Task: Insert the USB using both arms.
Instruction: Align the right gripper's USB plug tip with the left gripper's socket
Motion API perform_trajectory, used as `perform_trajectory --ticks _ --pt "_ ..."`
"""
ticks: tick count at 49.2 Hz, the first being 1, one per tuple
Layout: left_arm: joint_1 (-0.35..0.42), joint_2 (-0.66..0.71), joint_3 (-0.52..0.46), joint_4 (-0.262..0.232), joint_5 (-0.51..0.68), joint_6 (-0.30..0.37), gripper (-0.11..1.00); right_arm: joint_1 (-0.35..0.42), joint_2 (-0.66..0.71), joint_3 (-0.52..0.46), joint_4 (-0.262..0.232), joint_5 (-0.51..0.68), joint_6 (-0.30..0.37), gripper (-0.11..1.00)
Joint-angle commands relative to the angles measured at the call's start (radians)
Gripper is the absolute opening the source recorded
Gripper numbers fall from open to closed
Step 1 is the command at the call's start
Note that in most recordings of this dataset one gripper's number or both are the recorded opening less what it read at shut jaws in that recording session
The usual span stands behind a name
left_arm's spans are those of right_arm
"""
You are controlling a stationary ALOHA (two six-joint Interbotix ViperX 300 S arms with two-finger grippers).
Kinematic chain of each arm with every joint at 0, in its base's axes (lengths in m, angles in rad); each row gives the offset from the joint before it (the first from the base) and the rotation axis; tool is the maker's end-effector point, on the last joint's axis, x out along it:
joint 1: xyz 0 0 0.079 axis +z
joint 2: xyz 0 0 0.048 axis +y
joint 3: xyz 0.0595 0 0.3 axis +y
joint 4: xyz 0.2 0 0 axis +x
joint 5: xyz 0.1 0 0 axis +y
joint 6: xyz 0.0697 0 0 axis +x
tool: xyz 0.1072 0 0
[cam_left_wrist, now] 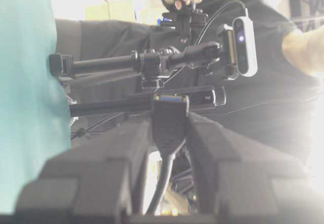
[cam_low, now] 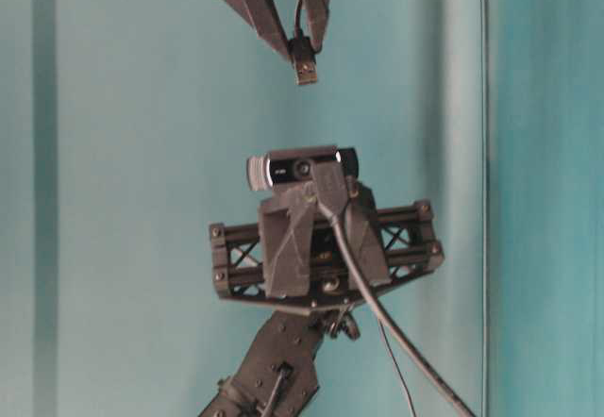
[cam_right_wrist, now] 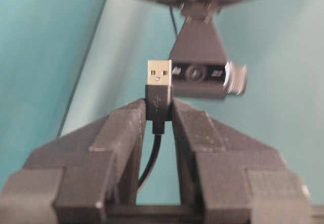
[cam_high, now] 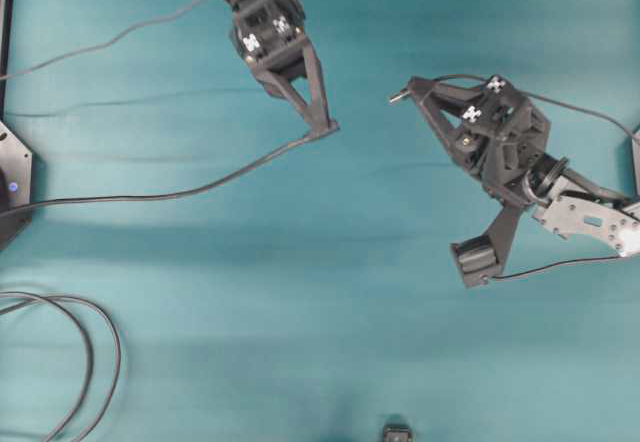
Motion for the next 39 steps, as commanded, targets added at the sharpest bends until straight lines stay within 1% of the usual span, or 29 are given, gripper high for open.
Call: perform_trajectory --ticks 1,12,23,39 --pt "-0.023 -0.008 -0.04 -0.014 0.006 0.008 0.26 0.003 0.003 -0.032 -0.014 0.005 0.008 0.19" --pt "-0.025 0.005 -0.067 -0.014 0.003 0.0 0.26 0.008 0.038 -0.069 -0.014 -0.018 0.009 0.18" --pt "-0.012 0.006 -0.064 -0.014 0.009 -0.003 0.26 0.018 0.089 -0.11 -0.012 -0.029 0.009 0.19" --pt "-0.003 0.008 -0.063 -0.014 0.008 -0.003 0.26 0.018 0.098 -0.121 -0.014 -0.006 0.009 0.19"
